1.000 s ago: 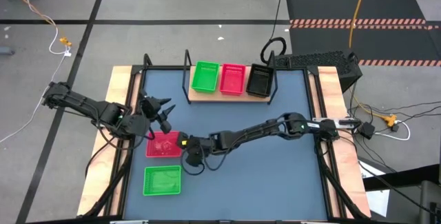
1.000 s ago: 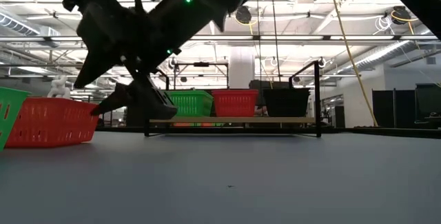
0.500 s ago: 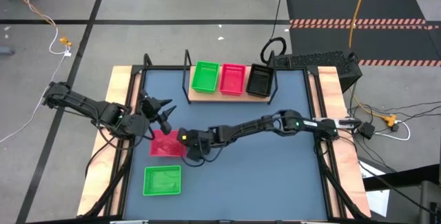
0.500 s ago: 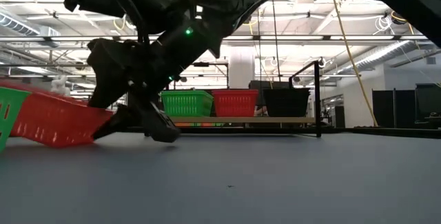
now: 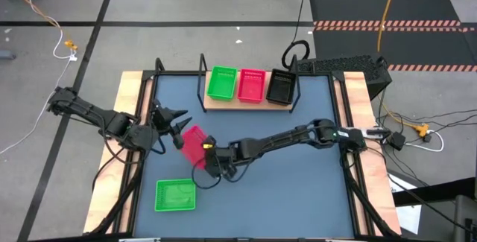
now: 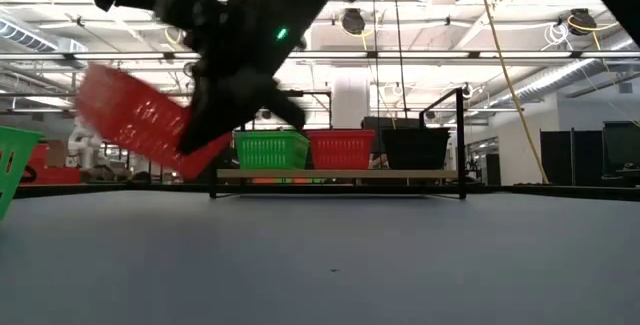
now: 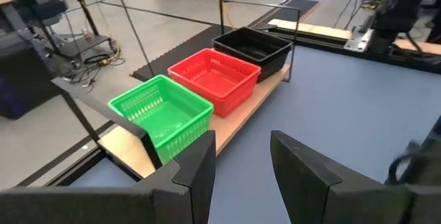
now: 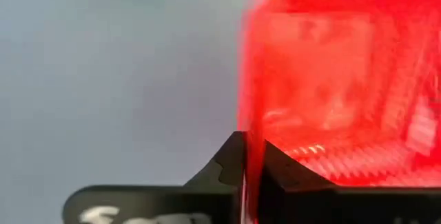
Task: Stack baskets on shelf by color
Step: Stack the red bin on the red bins on the shelf
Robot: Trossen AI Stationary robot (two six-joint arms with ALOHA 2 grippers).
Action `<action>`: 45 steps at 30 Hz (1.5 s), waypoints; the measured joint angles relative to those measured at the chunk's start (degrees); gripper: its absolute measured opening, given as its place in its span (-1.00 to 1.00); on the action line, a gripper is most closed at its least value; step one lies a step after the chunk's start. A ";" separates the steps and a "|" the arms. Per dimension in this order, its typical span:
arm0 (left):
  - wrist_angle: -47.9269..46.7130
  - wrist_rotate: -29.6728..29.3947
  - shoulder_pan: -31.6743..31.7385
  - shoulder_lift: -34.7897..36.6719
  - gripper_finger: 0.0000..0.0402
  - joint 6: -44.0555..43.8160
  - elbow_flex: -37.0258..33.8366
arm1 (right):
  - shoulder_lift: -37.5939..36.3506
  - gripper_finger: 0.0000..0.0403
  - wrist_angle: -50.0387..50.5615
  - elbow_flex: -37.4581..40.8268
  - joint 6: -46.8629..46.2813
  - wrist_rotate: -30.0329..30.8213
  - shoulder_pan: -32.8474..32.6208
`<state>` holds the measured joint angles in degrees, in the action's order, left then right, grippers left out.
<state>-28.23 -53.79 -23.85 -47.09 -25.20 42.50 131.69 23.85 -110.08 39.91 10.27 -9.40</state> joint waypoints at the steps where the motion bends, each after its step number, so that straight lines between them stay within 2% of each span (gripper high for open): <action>1: 0.07 0.01 -0.26 0.00 -0.29 0.03 0.00 | -0.95 -0.98 2.46 0.00 -2.37 0.01 -0.23; 10: 6.27 -0.02 -2.75 0.00 -0.29 5.32 0.00 | -11.79 -0.99 21.88 0.04 -18.47 1.74 3.87; 16: 8.10 -0.06 -4.56 0.01 -0.29 6.70 0.02 | -17.67 -0.99 27.48 0.04 -22.73 16.87 7.86; 20: 8.14 -0.06 -5.32 0.02 -0.29 7.03 0.02 | -20.35 -0.99 28.67 0.02 -25.11 22.39 11.34; 23: 8.32 -0.05 -5.89 0.00 -0.29 7.52 0.02 | -20.88 -1.00 28.41 0.00 -27.49 22.19 14.72; 24: 8.38 -0.05 -5.95 0.00 -0.29 7.55 0.02 | -20.84 -1.00 28.54 0.00 -28.49 20.42 16.11; 27: 8.43 -0.06 -5.95 0.01 -0.29 7.53 0.02 | -19.55 -1.00 28.84 0.00 -30.16 9.56 20.43; 29: 8.47 -0.04 -5.95 0.00 -0.29 7.53 0.02 | -18.72 -1.00 29.54 0.07 -30.72 6.07 22.49; 37: 8.55 -0.04 -5.99 0.00 -0.29 8.31 0.02 | -18.25 -1.00 32.86 0.09 -30.46 7.45 25.79; 45: 8.38 -0.06 -5.97 0.00 -0.29 10.52 0.02 | -18.24 -1.00 36.04 0.09 -30.29 7.41 25.90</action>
<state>-19.86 -53.84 -29.82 -47.09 -14.68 42.52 113.45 59.89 -110.00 9.62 17.67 16.49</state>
